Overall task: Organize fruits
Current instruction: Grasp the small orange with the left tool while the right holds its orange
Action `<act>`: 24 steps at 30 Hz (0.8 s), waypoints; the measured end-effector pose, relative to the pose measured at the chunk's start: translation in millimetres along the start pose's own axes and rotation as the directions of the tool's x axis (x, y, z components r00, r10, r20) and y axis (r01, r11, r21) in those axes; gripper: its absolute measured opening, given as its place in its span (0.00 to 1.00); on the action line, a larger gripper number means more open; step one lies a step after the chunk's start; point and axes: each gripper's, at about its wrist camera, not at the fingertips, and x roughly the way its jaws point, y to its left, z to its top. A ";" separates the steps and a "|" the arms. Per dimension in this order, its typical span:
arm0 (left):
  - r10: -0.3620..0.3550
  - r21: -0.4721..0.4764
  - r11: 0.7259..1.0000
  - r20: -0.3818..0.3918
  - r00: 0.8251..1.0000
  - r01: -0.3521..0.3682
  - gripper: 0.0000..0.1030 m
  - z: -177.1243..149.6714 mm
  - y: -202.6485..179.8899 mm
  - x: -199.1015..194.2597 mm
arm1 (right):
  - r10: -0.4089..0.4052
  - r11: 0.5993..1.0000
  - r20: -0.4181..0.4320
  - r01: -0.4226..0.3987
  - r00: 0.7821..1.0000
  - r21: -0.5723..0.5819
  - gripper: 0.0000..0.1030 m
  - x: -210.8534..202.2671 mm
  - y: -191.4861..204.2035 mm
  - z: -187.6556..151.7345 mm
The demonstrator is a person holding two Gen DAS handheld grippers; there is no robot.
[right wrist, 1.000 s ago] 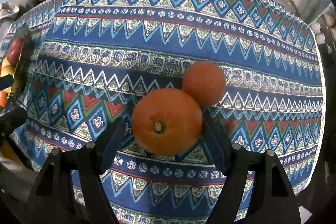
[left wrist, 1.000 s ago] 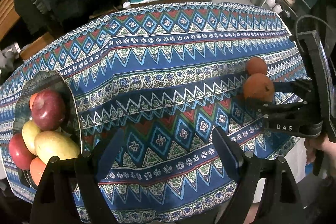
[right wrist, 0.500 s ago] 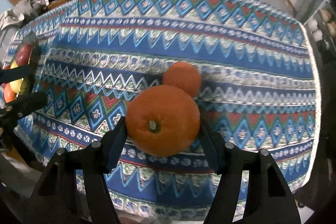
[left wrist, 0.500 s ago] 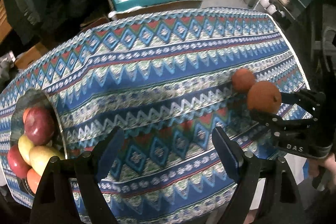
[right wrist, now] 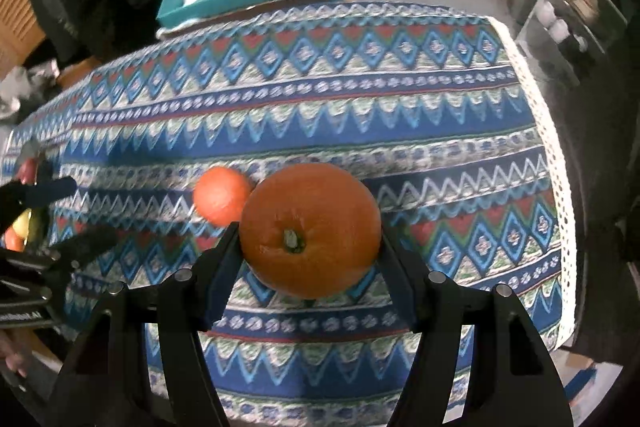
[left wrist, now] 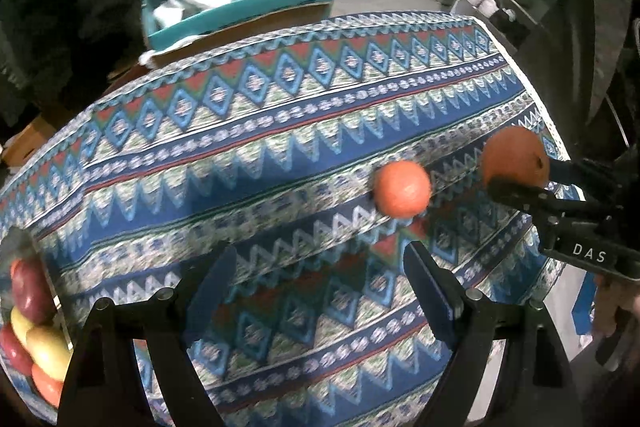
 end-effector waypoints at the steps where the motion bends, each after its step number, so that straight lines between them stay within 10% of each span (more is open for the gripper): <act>1: -0.005 0.005 1.000 0.002 1.000 0.005 0.84 2.6 -2.9 2.4 | -0.004 1.000 0.005 0.004 1.000 0.001 0.64 1.2 -1.0 0.6; 24: -0.086 0.052 0.995 -0.070 0.994 0.090 0.73 34.0 -46.7 73.5 | -0.001 0.998 -0.007 0.002 1.000 0.068 0.64 20.1 -40.5 1.1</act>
